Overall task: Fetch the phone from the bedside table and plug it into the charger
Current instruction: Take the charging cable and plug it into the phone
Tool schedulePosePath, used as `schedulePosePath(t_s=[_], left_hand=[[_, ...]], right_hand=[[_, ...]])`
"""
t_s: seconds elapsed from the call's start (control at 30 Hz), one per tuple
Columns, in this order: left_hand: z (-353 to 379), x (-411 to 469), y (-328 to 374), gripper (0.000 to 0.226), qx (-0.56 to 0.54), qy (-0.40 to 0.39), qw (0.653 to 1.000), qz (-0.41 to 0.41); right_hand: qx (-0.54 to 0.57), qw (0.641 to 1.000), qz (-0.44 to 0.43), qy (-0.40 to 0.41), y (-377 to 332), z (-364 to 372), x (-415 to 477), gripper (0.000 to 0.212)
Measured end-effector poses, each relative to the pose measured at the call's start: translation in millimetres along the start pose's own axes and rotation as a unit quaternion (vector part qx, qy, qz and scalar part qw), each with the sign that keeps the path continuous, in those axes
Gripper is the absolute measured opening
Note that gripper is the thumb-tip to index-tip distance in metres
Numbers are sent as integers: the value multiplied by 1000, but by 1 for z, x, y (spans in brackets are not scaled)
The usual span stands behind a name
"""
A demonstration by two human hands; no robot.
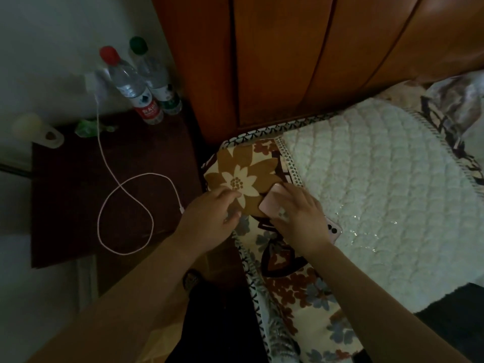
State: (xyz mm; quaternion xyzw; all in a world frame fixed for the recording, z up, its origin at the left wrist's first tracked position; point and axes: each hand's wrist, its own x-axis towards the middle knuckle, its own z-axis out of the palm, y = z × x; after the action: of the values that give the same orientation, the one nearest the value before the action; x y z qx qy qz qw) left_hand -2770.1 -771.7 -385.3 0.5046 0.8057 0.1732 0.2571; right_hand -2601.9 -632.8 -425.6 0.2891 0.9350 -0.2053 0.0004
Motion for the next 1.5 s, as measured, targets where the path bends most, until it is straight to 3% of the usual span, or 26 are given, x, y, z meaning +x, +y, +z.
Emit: schedulePosePath(t_s=[0.17,0.53,0.87,1.0,1.2,1.37,1.5], left_hand=[[4,0,-1,43,-5,-22,1000,-5],[-1,-18,-36,42,-18,-10,999,-42],[-12,-45,-122,40,5,43,994,-101],[7,-44,-157,40,16,28,996,-85],[26,-9,-195,40,45,-4,999,16],[35,8,-208,38,122,-68,988,58],[31,17,-207,30,183,-52,978,82]], right_hand=[[-43,999,31,-5,-1,-2,-14,77],[-10,1000,1,7,-29,-7,0,64],[54,998,-25,11,-96,30,29,68],[92,995,-24,14,-111,53,35,67],[84,996,-10,27,-115,78,39,60],[66,998,-1,20,-121,84,45,61],[70,997,16,19,-123,86,46,63]])
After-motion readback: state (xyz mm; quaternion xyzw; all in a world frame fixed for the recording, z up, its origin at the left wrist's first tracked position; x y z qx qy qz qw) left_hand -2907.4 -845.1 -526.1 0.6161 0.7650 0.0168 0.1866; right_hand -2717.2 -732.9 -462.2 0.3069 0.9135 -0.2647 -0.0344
